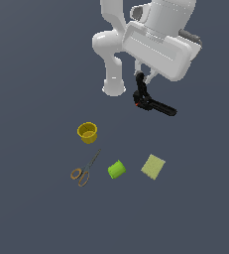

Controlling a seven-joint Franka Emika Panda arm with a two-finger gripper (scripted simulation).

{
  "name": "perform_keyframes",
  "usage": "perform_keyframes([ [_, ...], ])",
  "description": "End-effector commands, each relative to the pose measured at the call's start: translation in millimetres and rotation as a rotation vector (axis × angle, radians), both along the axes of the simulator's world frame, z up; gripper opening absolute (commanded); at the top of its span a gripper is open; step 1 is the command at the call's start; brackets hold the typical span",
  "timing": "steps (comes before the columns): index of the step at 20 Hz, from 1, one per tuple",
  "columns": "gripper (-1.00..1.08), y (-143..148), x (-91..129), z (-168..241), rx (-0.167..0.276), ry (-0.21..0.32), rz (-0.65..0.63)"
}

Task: Pick up a designated object from a clutter of objects.

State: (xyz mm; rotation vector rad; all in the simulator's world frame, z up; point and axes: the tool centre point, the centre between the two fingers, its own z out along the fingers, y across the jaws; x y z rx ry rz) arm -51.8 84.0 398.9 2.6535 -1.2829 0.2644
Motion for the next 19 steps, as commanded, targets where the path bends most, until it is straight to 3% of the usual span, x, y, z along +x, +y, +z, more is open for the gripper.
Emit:
perform_keyframes([
  [1,-1.00,6,-4,13,0.001,-0.004,0.001],
  [11,-1.00,34,-22,69,0.002,-0.004,0.001],
  [19,-1.00,42,-25,83,0.002,-0.004,0.001],
])
